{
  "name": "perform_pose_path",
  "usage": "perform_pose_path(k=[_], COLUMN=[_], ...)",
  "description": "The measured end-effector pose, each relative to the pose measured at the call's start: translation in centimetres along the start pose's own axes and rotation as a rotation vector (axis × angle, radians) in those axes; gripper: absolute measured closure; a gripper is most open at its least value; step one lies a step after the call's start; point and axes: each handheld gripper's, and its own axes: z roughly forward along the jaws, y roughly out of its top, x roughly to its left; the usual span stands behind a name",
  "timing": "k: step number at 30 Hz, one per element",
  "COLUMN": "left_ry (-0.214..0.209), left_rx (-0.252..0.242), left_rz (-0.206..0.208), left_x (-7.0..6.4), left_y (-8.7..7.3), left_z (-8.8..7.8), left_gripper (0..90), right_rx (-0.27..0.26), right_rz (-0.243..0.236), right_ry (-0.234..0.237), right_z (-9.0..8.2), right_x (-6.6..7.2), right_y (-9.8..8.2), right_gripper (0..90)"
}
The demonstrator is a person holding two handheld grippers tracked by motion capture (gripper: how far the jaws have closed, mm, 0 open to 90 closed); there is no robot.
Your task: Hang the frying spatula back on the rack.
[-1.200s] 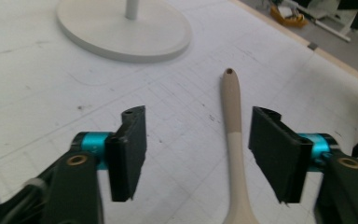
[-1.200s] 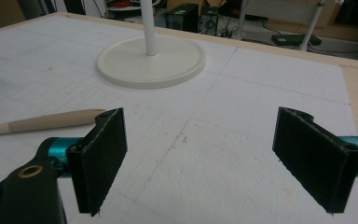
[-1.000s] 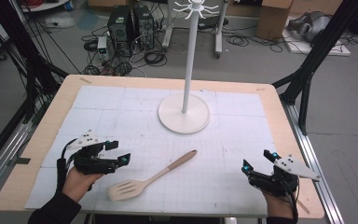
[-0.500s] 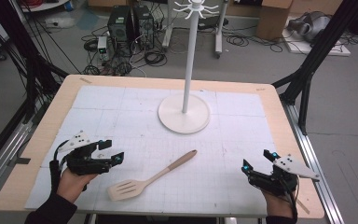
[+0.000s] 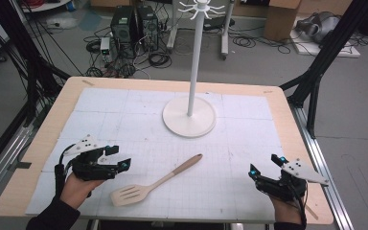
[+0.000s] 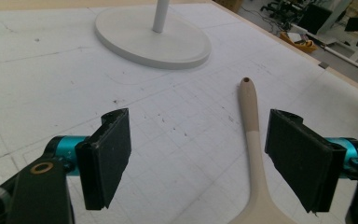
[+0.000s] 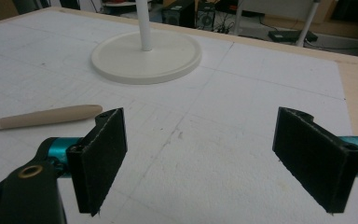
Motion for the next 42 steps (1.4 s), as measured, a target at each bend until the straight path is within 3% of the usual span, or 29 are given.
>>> perform_pose_path(k=[7,8,11,12,13,14,15,16,17,18,19,20,24,27,32,35,38,42], left_ry=[-0.036,-0.057,-0.079,-0.101,-0.101,-0.123,-0.123,-0.144,-0.144,-0.161,-0.161,-0.176,-0.193,-0.188,-0.187,-0.173,-0.147,-0.131], left_rx=[0.062,0.109,0.142,0.179,0.179,0.227,0.227,0.286,0.286,0.353,0.353,0.401,0.453,0.512,0.552,0.570,0.603,0.604], left_rz=[0.009,0.026,0.043,0.051,0.051,0.072,0.072,0.093,0.093,0.118,0.118,0.136,0.154,0.183,0.208,0.221,0.260,0.287], left_x=[-0.5,-1.0,-1.5,-2.0,-2.0,-2.4,-2.4,-2.7,-2.7,-3.1,-3.1,-3.6,-4.2,-4.9,-5.8,-6.0,-6.3,-6.7], left_y=[0.1,0.0,0.0,0.2,0.2,0.4,0.4,0.6,0.6,0.7,0.7,0.7,0.7,0.7,0.6,0.4,0.0,-0.1], left_z=[0.8,1.3,1.9,2.6,2.6,3.4,3.4,4.4,4.4,5.5,5.5,6.6,7.9,9.2,10.5,10.8,11.1,11.0], left_gripper=[28.2,30.0,33.4,35.2,35.7,36.9,39.0,40.9,42.6,43.9,44.2,44.8,48.6,50.1,54.5,57.8,59.5,61.5], right_rx=[-0.001,-0.001,-0.003,-0.005,-0.005,-0.003,-0.003,-0.004,-0.004,-0.005,-0.005,-0.006,-0.005,-0.003,-0.006,-0.006,-0.007,-0.007], right_rz=[-0.003,-0.005,-0.015,-0.009,-0.009,-0.003,-0.003,-0.010,-0.010,-0.003,-0.003,0.001,-0.006,-0.007,-0.007,-0.002,-0.003,-0.005], right_ry=[0.000,0.004,0.007,0.010,0.010,0.012,0.012,0.012,0.012,0.009,0.009,0.007,0.008,0.011,0.010,0.009,0.011,0.012], right_z=[0.0,0.0,-0.1,-0.1,-0.1,-0.1,-0.1,-0.2,-0.2,-0.3,-0.3,-0.4,-0.3,-0.2,-0.3,-0.3,-0.3,-0.3], right_x=[0.1,0.1,0.1,0.2,0.2,0.2,0.2,0.1,0.1,0.1,0.1,0.0,0.1,0.1,0.0,0.0,0.0,0.0], right_y=[0.1,0.1,0.1,0.1,0.1,0.0,0.0,0.0,0.0,0.0,0.0,0.0,0.0,0.0,0.0,0.0,0.0,0.0], right_gripper=[16.4,16.4,16.4,16.3,16.3,16.4,16.4,16.3,16.3,16.4,16.4,16.3,16.4,16.4,16.4,16.3,16.4,16.3])
